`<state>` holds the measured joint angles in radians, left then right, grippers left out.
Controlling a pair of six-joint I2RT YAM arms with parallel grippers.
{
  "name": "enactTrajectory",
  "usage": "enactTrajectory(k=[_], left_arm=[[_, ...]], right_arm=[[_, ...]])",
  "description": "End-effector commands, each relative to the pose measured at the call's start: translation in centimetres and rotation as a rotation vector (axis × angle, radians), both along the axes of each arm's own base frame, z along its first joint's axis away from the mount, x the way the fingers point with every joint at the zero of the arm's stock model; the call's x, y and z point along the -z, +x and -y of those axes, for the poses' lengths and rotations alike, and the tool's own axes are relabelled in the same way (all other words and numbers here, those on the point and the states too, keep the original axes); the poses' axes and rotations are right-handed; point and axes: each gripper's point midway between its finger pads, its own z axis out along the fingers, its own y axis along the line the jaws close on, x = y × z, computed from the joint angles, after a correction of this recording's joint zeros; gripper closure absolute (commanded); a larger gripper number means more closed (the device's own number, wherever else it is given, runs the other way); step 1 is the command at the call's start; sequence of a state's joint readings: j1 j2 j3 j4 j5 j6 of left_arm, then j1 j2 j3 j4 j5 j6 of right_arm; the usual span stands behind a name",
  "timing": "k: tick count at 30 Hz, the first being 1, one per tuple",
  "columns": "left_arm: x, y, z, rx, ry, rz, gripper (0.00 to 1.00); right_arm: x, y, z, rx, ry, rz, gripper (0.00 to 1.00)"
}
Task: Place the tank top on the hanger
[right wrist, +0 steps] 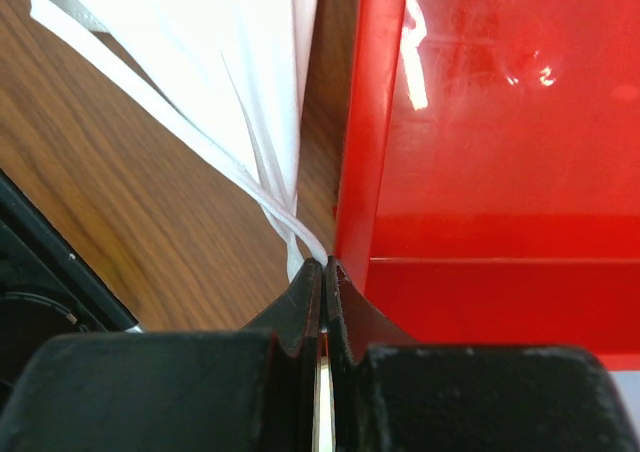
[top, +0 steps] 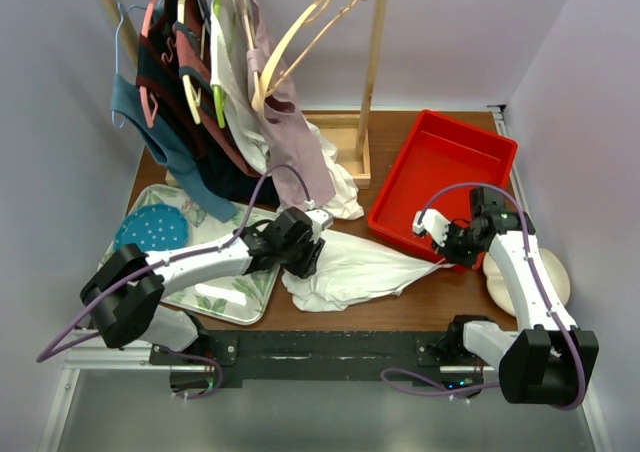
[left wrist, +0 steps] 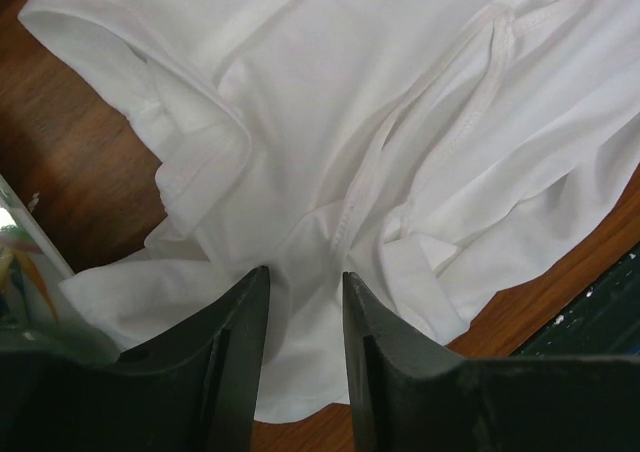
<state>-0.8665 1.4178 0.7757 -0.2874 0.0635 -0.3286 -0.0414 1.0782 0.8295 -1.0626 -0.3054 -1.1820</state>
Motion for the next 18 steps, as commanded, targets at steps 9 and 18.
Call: enactTrajectory(k=[9,18], left_arm=[[-2.0,0.1,2.5,0.063,-0.070,0.018,0.60],[-2.0,-0.1,2.5,0.055,-0.074,0.007,0.65]], right_arm=[[-0.4,-0.1,-1.2,-0.035,0.065,-0.010,1.00],[-0.5,0.1,-1.5,-0.034,0.083,-0.014,1.00]])
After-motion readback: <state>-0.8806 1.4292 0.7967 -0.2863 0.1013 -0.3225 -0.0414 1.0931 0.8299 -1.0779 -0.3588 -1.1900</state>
